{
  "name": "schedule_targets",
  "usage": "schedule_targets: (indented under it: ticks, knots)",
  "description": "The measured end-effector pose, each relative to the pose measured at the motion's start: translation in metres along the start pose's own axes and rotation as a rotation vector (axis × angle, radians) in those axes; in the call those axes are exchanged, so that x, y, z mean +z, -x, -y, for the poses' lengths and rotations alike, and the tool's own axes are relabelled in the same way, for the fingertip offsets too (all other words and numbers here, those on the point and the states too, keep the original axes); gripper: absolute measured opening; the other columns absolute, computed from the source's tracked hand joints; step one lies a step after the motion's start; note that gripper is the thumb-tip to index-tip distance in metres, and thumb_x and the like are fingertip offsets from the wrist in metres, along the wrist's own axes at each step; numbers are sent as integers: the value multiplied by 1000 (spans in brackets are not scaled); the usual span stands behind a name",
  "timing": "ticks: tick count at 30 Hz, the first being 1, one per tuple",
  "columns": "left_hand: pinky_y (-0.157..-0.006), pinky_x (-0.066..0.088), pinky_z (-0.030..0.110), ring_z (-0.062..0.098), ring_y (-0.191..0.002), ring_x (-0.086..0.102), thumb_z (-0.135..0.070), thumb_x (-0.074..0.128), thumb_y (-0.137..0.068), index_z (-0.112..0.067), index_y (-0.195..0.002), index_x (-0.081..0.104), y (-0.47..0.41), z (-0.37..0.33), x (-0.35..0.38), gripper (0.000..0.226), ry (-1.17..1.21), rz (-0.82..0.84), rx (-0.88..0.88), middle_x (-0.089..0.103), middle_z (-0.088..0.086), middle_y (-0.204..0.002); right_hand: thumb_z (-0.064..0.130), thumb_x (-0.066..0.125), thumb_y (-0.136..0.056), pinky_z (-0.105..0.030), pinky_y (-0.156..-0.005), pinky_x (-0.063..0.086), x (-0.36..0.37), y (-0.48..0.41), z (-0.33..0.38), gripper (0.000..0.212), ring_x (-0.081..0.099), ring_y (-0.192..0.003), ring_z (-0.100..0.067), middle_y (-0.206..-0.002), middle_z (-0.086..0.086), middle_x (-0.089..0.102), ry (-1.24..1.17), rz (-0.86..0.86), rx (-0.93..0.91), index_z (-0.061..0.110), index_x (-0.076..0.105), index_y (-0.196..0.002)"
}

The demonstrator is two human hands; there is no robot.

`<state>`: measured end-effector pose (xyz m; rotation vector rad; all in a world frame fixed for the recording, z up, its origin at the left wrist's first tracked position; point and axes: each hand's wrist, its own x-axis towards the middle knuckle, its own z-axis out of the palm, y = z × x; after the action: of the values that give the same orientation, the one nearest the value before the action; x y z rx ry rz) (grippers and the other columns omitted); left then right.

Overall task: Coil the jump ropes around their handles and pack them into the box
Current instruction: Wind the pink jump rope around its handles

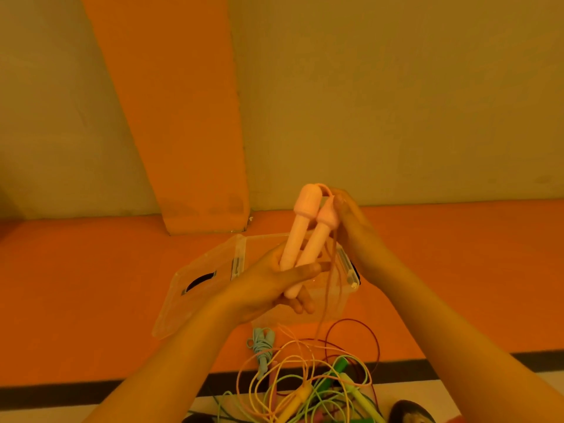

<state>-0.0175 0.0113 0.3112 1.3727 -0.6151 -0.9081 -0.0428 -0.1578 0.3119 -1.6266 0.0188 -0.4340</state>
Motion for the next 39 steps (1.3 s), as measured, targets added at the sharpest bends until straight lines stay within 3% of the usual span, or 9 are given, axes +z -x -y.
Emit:
schedule_targets:
  ticks: [2, 4, 8, 11, 18, 25, 29, 33, 39]
  knots:
    - [-46, 50, 22, 18, -54, 64, -16, 64, -86, -33, -113, 50, 1, 0, -3, 35, -12, -38, 9, 69, 0, -113, 68, 51, -79, -35, -75, 53, 4, 0, 1, 36, 65, -92, -16, -101, 5, 67, -50, 21, 27, 44, 62, -102]
    - [-46, 48, 23, 16, -54, 62, -13, 63, -87, -26, -111, 52, 1, 0, -5, 29, -42, -54, 11, 73, -3, -96, 59, 50, -84, -29, -58, 48, 7, 1, 5, 25, 62, -69, -12, -82, 7, 65, -29, 5, 21, 41, 62, -97]
    - [-43, 37, 19, 11, -50, 54, -28, 60, -82, -12, -113, 55, 1, -1, -9, 35, 34, -27, -41, 68, 4, -77, 35, 43, -99, -21, -42, 25, 9, 2, 8, 18, 34, -45, -5, -54, 12, 44, -22, -59, 6, 28, 60, -98]
    - [-47, 32, 18, 10, -52, 49, -39, 51, -84, -8, -110, 60, 0, -4, -12, 42, 148, 19, -81, 62, 5, -72, 32, 45, -99, -22, -41, 19, 10, 0, 9, 18, 27, -45, -8, -54, 8, 39, -76, -110, 9, 25, 61, -96]
    - [-60, 49, 31, 18, -57, 57, -55, 40, -86, -15, -118, 57, -3, -3, -12, 53, 258, 47, -97, 63, 9, -78, 37, 47, -95, -20, -40, 23, 14, 0, 9, 18, 29, -44, -8, -52, 10, 42, -99, -90, 20, 24, 60, -96]
    - [-45, 15, 19, 5, -43, 27, -46, 47, -87, -13, -131, 45, -10, 3, -7, 55, 268, 39, -67, 42, -1, -64, 48, 46, -94, -20, -40, 27, 15, -1, 3, 33, 37, -43, -6, -54, 8, 46, -69, -148, 50, 20, 61, -105]
    - [-37, 15, 14, 3, -38, 25, -37, 49, -88, -12, -105, 47, -16, 2, -5, 29, 362, -76, 21, 40, -3, -59, 75, 27, -83, -24, -47, 36, 18, 3, -19, 67, 45, -43, -13, -53, -1, 52, -5, -118, 194, 18, 64, -84]
    - [-33, 20, 13, 2, -36, 28, -26, 56, -83, -10, -104, 46, -20, -3, -20, 28, 459, -241, 157, 43, -5, -55, 45, 23, -102, -23, -47, 39, 34, 22, -32, 41, 44, -43, -7, -55, 4, 52, 221, -56, 155, 32, 61, -101]
    - [-35, 22, 14, 3, -36, 31, -8, 54, -93, -4, -91, 49, -19, 5, -17, 6, 312, -289, 182, 44, -1, -54, 19, 36, -103, -11, -36, 25, 48, 32, -27, 24, 35, -34, 0, -43, 10, 43, 166, 71, 133, 19, 54, -86]
